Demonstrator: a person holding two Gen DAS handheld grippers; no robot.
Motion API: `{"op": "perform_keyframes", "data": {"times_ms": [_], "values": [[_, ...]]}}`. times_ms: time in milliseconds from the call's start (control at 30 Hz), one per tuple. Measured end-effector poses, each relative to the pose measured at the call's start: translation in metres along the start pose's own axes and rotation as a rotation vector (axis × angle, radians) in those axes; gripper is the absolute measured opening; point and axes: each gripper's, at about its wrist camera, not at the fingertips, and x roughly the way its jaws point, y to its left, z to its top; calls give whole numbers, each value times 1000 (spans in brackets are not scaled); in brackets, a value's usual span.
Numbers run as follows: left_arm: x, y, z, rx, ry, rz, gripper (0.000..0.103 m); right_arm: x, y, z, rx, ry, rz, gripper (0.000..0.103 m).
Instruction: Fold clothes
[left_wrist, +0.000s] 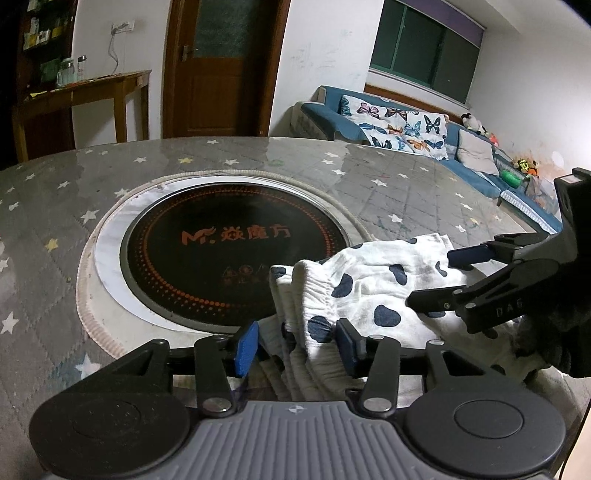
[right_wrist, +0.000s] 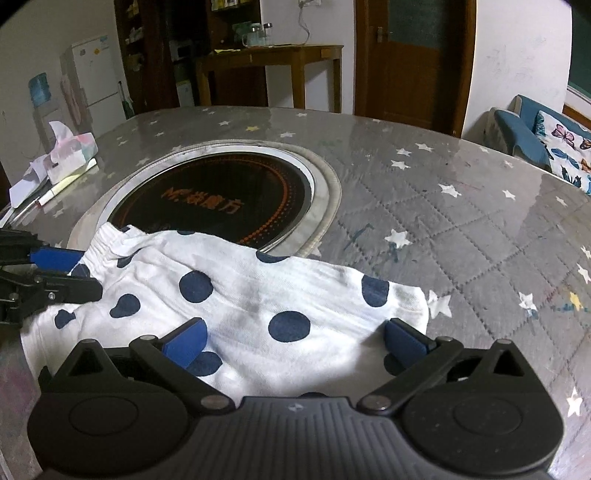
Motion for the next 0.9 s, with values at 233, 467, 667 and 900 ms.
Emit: {"op": "perform_keyframes", "data": {"times_ms": [233, 467, 667, 900], "values": [[-6, -2, 1, 9, -17, 6, 54, -18, 3, 16, 82, -77, 46, 103], [-2, -1, -1, 7, -3, 7, 55, 21, 20, 34, 85, 16, 7, 103], [-1, 4, -2, -3, 1, 4, 58, 23, 24, 38, 79, 10, 7, 103], [-7, 1, 2, -6, -26, 4, 61, -33, 22, 14, 36, -50, -7, 103]]}}
